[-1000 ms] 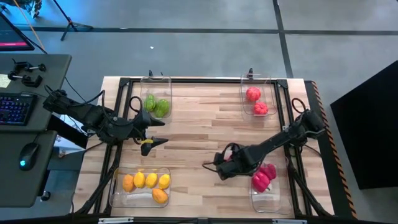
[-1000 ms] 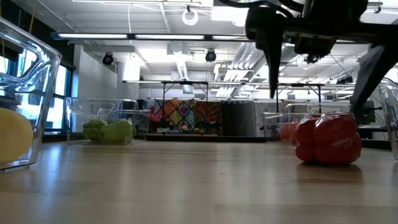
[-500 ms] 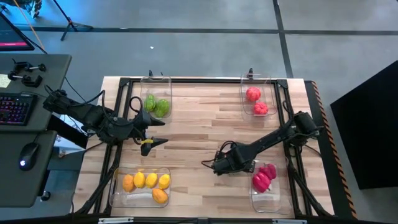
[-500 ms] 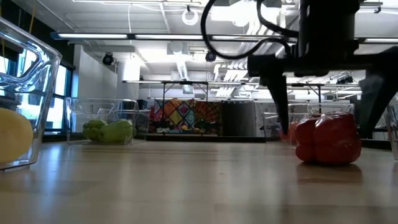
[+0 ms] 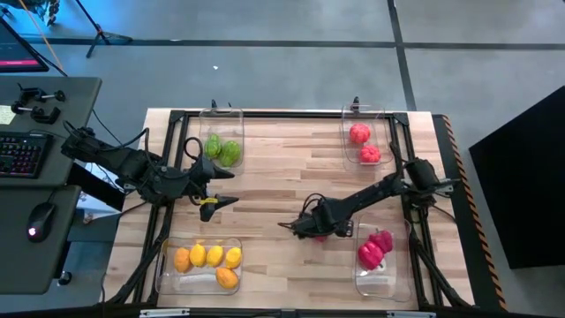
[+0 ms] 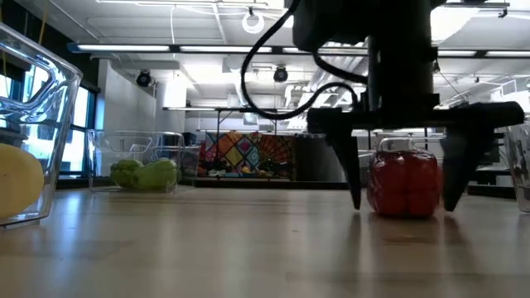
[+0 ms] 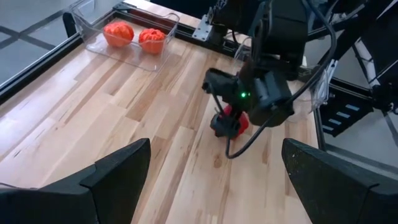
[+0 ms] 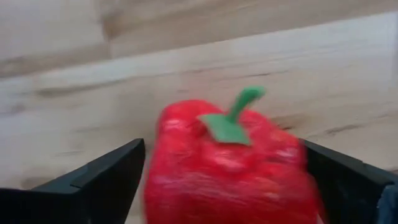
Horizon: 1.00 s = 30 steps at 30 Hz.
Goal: Sort produce into baskets
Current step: Put the red bell pepper into the bottom right transparent bin
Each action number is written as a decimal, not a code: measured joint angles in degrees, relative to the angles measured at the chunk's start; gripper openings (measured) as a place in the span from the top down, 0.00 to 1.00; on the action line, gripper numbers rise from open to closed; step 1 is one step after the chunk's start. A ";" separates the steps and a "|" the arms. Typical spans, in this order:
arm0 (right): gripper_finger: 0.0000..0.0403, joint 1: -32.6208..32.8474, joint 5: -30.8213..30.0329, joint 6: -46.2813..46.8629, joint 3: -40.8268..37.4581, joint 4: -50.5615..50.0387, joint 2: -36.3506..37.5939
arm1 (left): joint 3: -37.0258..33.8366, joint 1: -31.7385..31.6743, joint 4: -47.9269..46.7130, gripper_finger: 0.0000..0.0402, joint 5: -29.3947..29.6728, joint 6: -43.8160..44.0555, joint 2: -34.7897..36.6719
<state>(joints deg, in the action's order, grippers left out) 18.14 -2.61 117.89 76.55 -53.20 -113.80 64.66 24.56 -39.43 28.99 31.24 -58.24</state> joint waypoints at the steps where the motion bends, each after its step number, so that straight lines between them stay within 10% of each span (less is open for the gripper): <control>1: 0.04 -0.20 0.52 -1.14 0.00 1.03 -0.32 | 0.00 0.00 -0.14 0.13 -0.01 0.01 0.00; 12: 0.44 -0.45 1.99 -10.60 4.18 -2.27 0.78 | 0.00 -0.01 -1.21 0.13 -0.12 0.01 0.00; 21: 0.44 4.32 -1.51 -35.83 18.00 -18.82 10.57 | 0.00 -0.04 -1.93 0.13 1.60 -1.46 0.00; 26: 0.44 13.64 3.01 -27.92 20.13 -36.80 14.07 | 0.00 -0.03 -1.91 0.13 1.66 -0.64 0.00; 30: 0.39 20.96 7.86 -18.05 16.76 -32.64 18.04 | 0.00 0.00 -1.79 0.13 1.78 -0.24 0.00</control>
<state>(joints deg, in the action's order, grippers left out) 39.10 5.25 99.84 93.31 -85.84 -95.76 64.66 24.56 -41.22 30.77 31.00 -58.24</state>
